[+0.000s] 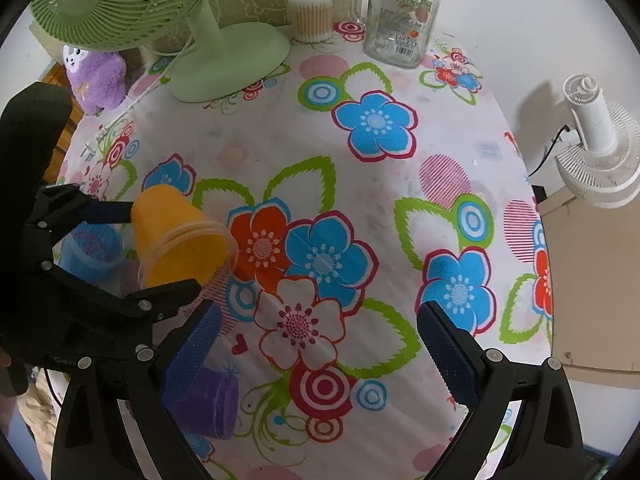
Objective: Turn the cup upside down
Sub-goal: 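Close the left gripper on the orange cup and lift it, then rotate the held orange cup with the left gripper, rim turning downward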
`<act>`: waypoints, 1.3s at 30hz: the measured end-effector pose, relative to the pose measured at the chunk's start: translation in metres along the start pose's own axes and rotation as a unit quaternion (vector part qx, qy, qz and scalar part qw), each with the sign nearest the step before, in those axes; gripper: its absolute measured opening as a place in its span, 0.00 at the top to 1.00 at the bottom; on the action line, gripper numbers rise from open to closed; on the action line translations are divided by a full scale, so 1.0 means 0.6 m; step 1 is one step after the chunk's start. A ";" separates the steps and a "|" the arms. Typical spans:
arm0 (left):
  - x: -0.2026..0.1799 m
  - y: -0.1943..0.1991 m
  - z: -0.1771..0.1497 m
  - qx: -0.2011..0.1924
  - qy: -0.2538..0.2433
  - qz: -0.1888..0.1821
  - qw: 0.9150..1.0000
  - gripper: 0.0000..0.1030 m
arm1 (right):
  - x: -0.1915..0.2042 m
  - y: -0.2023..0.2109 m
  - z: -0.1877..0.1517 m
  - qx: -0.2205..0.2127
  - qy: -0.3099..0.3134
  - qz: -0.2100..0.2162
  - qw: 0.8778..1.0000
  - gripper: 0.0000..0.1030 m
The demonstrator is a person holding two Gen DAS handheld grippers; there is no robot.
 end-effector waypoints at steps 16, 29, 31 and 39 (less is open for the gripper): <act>-0.007 0.004 0.011 -0.016 -0.005 0.001 1.000 0.22 | 0.006 0.002 0.007 0.001 0.004 0.008 1.000 0.03; -0.028 0.094 -0.019 -0.061 0.001 0.062 0.996 0.22 | 0.018 0.073 -0.015 -0.034 0.013 0.029 0.999 0.03; -0.036 0.108 -0.030 -0.066 -0.002 0.068 0.996 0.22 | 0.018 0.084 -0.023 -0.039 0.011 0.033 0.999 0.03; -0.088 0.141 -0.083 -0.082 0.002 0.062 0.995 0.22 | 0.020 0.130 -0.077 -0.058 0.014 0.034 0.998 0.03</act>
Point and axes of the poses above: each gripper's, at about its wrist camera, not at the fingertips, and y roughly against the way its jaws point, x to its left, z to its top, the point moved 9 cm from there along -y, roughly the way its jaws point, and after that the axes turned 6 degrees about x, right-handed, at the moved point
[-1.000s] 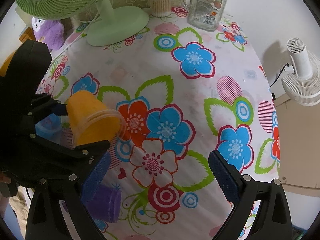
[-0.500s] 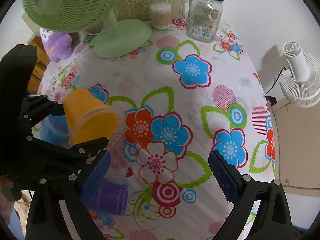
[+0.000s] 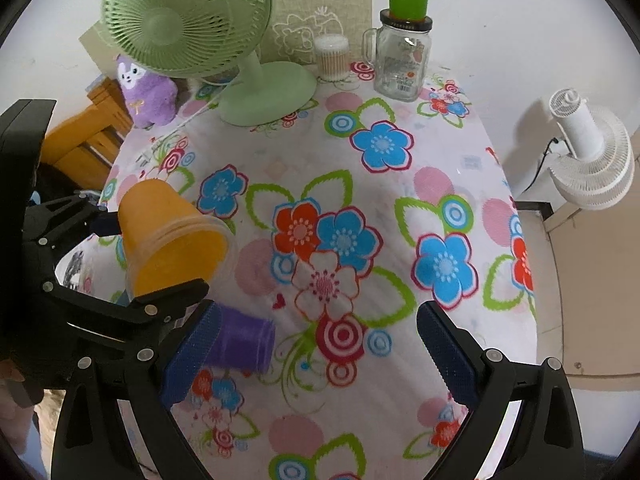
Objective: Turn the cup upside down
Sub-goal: 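Rotate the held orange cup with the left gripper, rim turning downward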
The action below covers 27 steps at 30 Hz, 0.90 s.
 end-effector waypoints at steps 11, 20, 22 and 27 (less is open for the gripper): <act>-0.071 0.048 -0.075 -0.011 0.011 -0.021 1.000 0.22 | 0.003 0.066 -0.082 -0.011 0.015 -0.003 1.000 0.03; -0.133 0.067 -0.112 -0.018 -0.022 -0.027 0.999 0.22 | -0.009 0.092 -0.137 -0.008 0.023 -0.013 1.000 0.03; -0.144 0.059 -0.119 -0.014 -0.035 -0.031 0.999 0.22 | -0.015 0.087 -0.150 -0.002 0.021 -0.016 1.000 0.03; -0.169 0.019 -0.137 0.002 -0.069 -0.032 0.997 0.22 | -0.031 0.061 -0.182 0.019 0.010 -0.021 1.000 0.03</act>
Point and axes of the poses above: each gripper's, at about its wrist camera, not at the fingertips, and y roughly against the way its jaws point, x to its left, z to its top, the point moved 9 cm from there along -y, roughly the way its jaws point, and after that the axes turned 6 degrees about x, right-handed, at the moved point
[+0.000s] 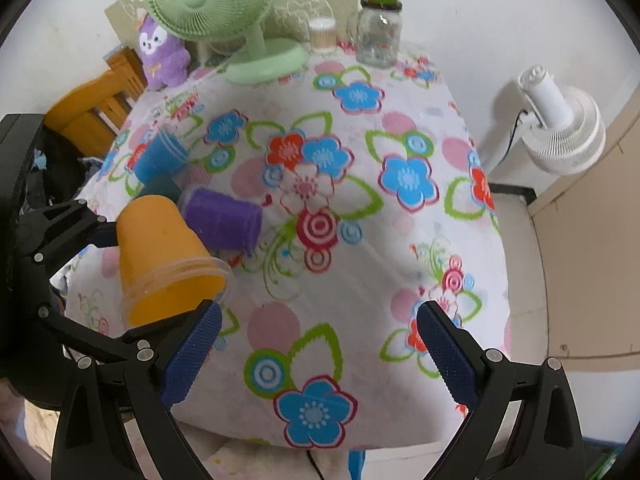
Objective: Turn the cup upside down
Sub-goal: 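Rotate the held orange cup with the left gripper, rim turning downward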
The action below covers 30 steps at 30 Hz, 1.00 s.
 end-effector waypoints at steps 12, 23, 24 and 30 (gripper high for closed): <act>-0.044 -0.107 -0.021 0.012 -0.120 0.004 0.993 0.22 | -0.024 -0.094 -0.068 0.075 -0.007 -0.021 0.997 0.03; -0.060 -0.156 -0.022 0.020 -0.134 -0.037 0.990 0.22 | -0.014 -0.143 -0.075 0.102 0.003 -0.006 0.995 0.03; -0.060 -0.159 -0.021 0.019 -0.131 -0.042 0.990 0.22 | -0.015 -0.146 -0.075 0.105 0.003 -0.005 0.994 0.03; -0.053 -0.163 -0.019 0.028 -0.113 -0.038 0.992 0.18 | -0.016 -0.158 -0.078 0.118 0.008 -0.003 0.993 0.03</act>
Point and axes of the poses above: each gripper's, at about its wrist camera, not at the fingertips, and y roughly against the way its jaws point, x to its left, z to its top, the point moved 9 cm from there along -y, roughly the way its jaws point, and after that the axes turned 6 degrees about x, right-handed, at the moved point
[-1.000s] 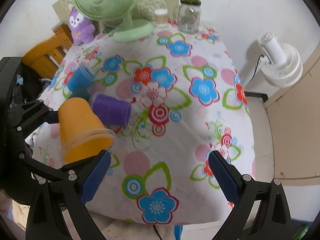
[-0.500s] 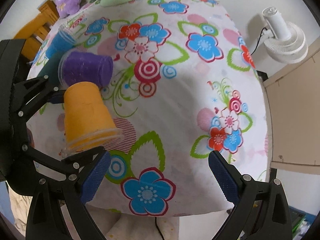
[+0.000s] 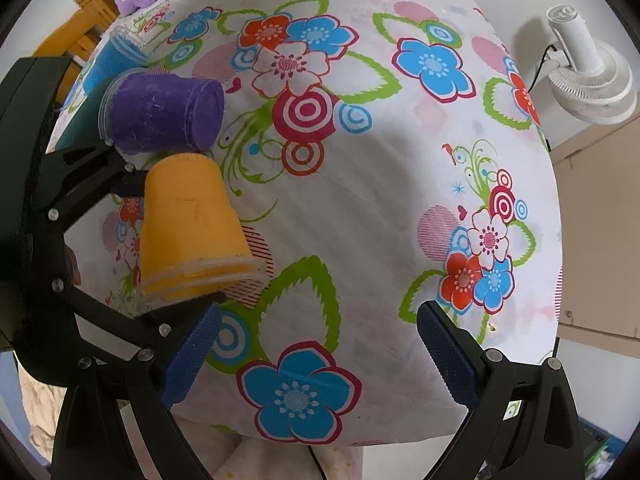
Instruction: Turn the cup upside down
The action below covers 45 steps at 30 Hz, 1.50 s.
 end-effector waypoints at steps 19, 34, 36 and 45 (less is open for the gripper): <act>0.051 0.131 -0.066 -0.018 0.214 0.025 0.976 0.08 | 0.066 0.102 0.035 -0.039 0.074 0.042 0.996 0.03; 0.115 0.120 -0.145 -0.007 0.410 0.049 0.911 0.07 | 0.121 0.077 0.079 -0.012 0.120 0.028 0.992 0.04; 0.118 0.109 -0.149 -0.001 0.415 0.047 0.908 0.07 | 0.125 0.063 0.082 -0.001 0.127 0.021 0.992 0.04; 0.135 0.070 -0.174 0.024 0.443 0.035 0.896 0.07 | 0.143 0.007 0.107 0.046 0.147 0.012 0.988 0.09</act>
Point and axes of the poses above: each gripper's, at about its wrist camera, not at the fingertips, and y roughly against the way its jaws point, x to its left, z to its top, the point moved 9 cm from there along -y, roughly the way its jaws point, and after that the axes turned 6 degrees about x, right-handed, at the moved point
